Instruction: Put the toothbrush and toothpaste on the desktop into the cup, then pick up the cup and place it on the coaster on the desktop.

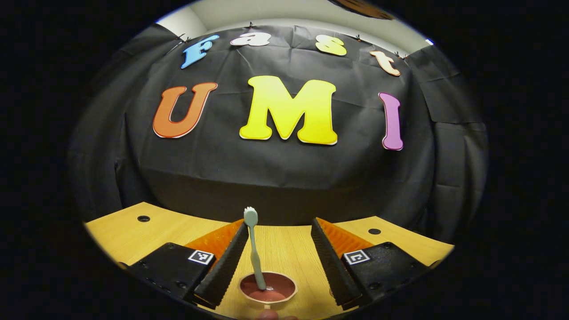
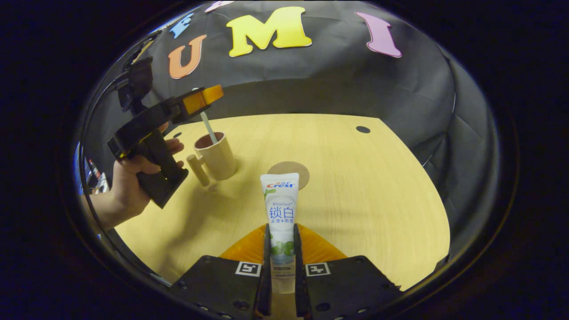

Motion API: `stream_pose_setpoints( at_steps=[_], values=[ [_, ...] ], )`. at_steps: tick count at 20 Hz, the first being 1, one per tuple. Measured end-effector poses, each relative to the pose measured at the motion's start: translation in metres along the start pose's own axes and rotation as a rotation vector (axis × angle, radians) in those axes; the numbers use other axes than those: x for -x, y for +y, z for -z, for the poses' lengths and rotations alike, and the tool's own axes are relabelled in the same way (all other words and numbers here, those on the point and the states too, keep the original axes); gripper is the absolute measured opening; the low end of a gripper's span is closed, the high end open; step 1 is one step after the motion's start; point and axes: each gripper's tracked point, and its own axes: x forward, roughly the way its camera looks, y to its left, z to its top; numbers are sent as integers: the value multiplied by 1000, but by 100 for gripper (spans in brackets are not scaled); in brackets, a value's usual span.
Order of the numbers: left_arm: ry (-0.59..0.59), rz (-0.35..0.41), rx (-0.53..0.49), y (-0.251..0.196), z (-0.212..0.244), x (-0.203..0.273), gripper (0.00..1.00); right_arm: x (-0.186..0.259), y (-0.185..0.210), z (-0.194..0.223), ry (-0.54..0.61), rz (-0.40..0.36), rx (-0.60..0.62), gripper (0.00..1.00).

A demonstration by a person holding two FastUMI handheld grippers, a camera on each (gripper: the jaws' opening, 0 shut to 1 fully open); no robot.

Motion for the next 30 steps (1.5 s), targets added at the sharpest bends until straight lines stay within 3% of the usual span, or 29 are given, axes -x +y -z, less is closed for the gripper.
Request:
stream_pose_setpoints(
  at_steps=[5, 6, 13, 16, 22, 30],
  values=[
    [58, -27, -41, 6, 19, 7, 94, 6, 4, 3, -5, -13, 10, 21],
    [79, -37, -53, 11, 27, 8, 98, 6, 6, 4, -4, -17, 11, 21],
    [176, -97, -60, 32, 58, 16, 98, 8, 10, 5, -9, -32, 25, 21],
    [154, -112, -40, 39, 50, 23, 99, 8, 12, -5, -32, -37, 29, 21],
    [104, -142, -34, 56, 22, 48, 98, -1, 36, -42, -100, -77, 53, 21],
    [79, -236, -47, 104, -13, 95, 98, -28, 110, -131, -287, -200, 73, 21]
  ],
)
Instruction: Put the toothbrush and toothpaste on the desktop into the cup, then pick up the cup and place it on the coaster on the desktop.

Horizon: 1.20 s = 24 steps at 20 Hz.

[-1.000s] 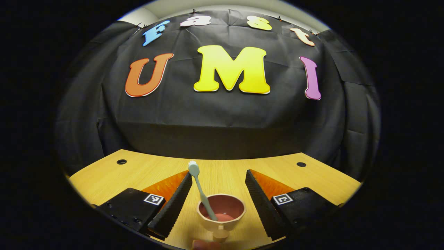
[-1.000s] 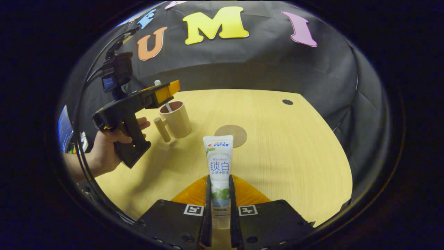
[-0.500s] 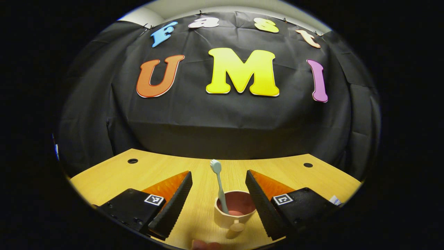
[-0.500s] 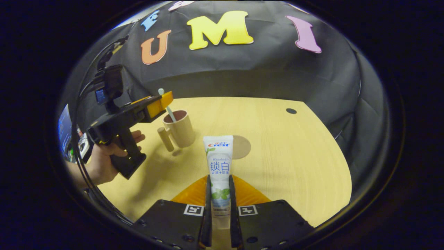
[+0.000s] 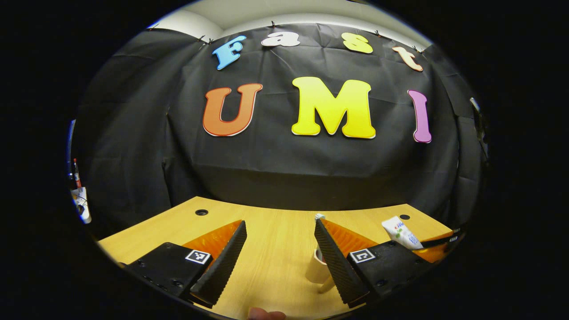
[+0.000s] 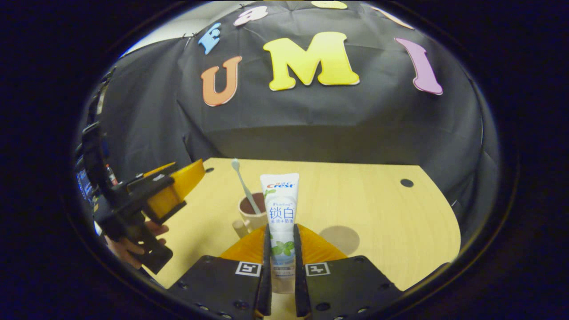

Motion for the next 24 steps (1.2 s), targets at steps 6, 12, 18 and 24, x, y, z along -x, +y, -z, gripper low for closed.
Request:
stream_pose_setpoints(
  at_steps=[6, 12, 18, 24],
  values=[
    [43, -48, 34, 26, -8, 16, 98, -57, 39, -65, -185, -74, 23, 21],
    [86, -95, 37, 39, -22, 31, 98, -97, 61, -78, -245, -117, 70, 24],
    [96, -93, 5, 46, -25, 30, 98, -117, 54, -53, -178, -107, 48, 22],
    [110, -79, 21, 41, -20, 27, 98, -120, 56, -51, -171, -105, 48, 25]
  ],
)
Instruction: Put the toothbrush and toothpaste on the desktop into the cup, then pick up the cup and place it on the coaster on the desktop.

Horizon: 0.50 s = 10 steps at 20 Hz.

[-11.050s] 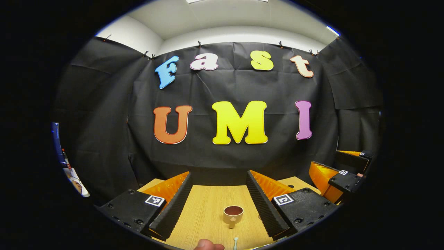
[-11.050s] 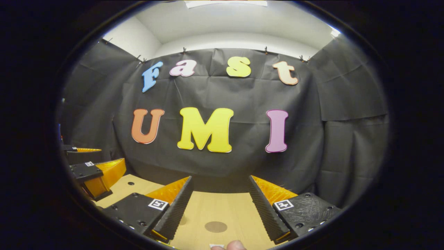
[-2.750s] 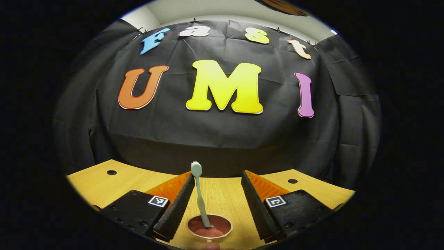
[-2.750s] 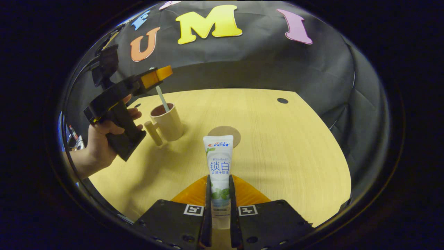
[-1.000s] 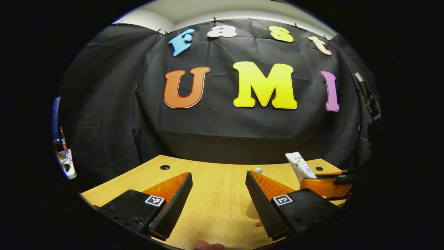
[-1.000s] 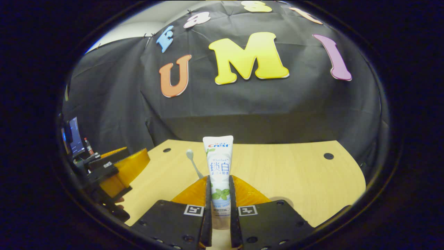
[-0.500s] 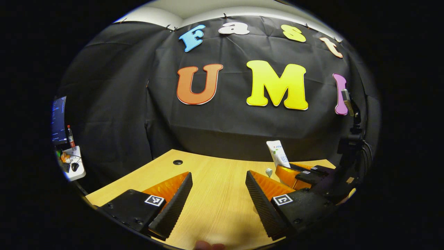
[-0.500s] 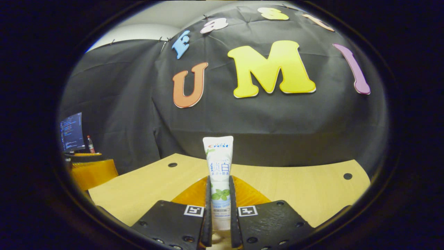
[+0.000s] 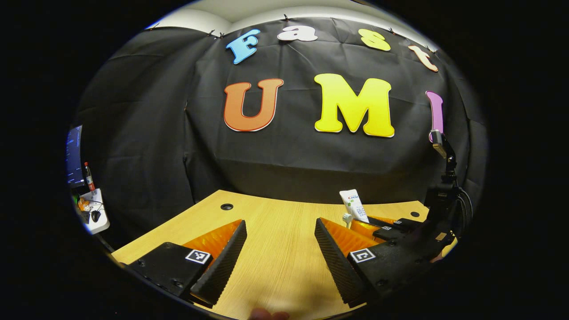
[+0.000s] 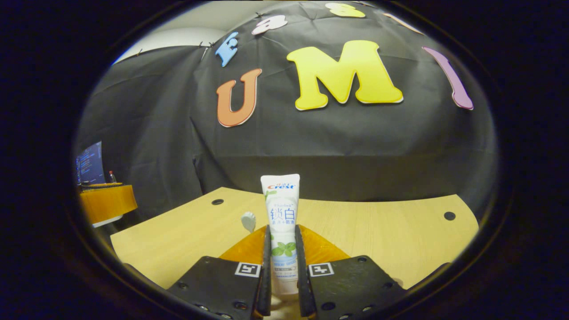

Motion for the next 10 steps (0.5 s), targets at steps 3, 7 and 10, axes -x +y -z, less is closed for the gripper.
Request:
stream_pose_setpoints(
  at_steps=[3, 7, 10],
  values=[
    [-3, 6, -5, -1, -1, -2, 98, -1, 2, -4, -8, 1, 2, 24],
    [-2, 12, -5, -2, -2, -1, 98, 0, 1, -3, -3, 5, 2, 27],
    [2, 17, -3, -6, -1, 0, 98, 0, 0, -2, 0, 11, 4, 29]
  ],
)
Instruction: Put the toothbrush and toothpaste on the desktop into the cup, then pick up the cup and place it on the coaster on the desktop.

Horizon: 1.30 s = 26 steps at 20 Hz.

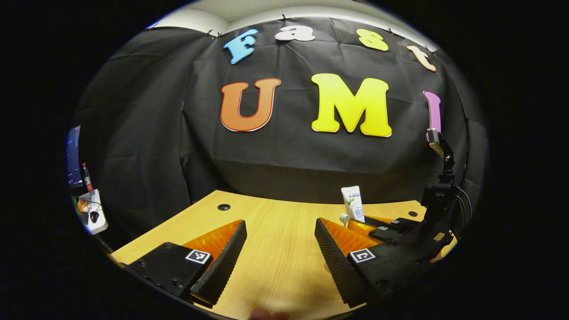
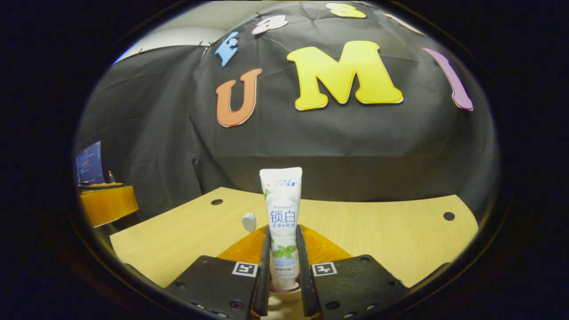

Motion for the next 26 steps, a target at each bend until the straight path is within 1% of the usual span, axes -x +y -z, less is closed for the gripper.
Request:
stream_pose_setpoints(
  at_steps=[2, 4, 5, 8, 9, 10, 11, 13, 14, 16, 17, 18, 20, 21, 22, 25, 26],
  values=[
    [3, 4, 5, -1, 2, -1, 98, 3, 1, 0, 5, -6, -7, 30],
    [3, 7, 7, -4, 1, -1, 98, 6, 0, -9, -25, -8, -2, 36],
    [2, 10, 7, -6, 1, 0, 98, 8, -2, -14, -38, -3, 6, 36],
    [-3, 21, 10, -10, 1, 0, 98, 16, -4, -16, -41, 2, 6, 38],
    [-4, 28, 10, -14, -1, 0, 98, 21, -6, -17, -36, 6, 4, 43],
    [-6, 35, 10, -18, -1, 0, 98, 24, -10, -18, -34, 15, 2, 50],
    [-6, 42, 9, -20, -1, 1, 98, 29, -12, -21, -36, 18, -4, 50],
    [-3, 62, 13, -30, -1, 3, 98, 42, -16, -27, -45, 34, -10, 67],
    [0, 74, 15, -35, -1, 4, 98, 50, -20, -31, -52, 47, -7, 78],
    [7, 102, 21, -47, 0, 7, 98, 67, -28, -42, -68, 76, 3, 84],
    [13, 116, 24, -54, 0, 9, 98, 76, -33, -48, -75, 93, 7, 89],
    [17, 132, 26, -62, 1, 10, 98, 86, -38, -53, -80, 111, 9, 86],
    [26, 166, 26, -78, 2, 15, 98, 108, -50, -64, -86, 152, 11, 91],
    [35, 181, 20, -86, 3, 18, 98, 120, -57, -69, -88, 175, 15, 89],
    [48, 189, 11, -92, 7, 20, 98, 132, -65, -73, -89, 201, 20, 92],
    [141, 188, 19, -105, 25, 20, 98, 165, -89, -87, -96, 266, 19, 92],
    [173, 185, 27, -109, 31, 19, 98, 174, -96, -88, -95, 286, 17, 89]
  ],
)
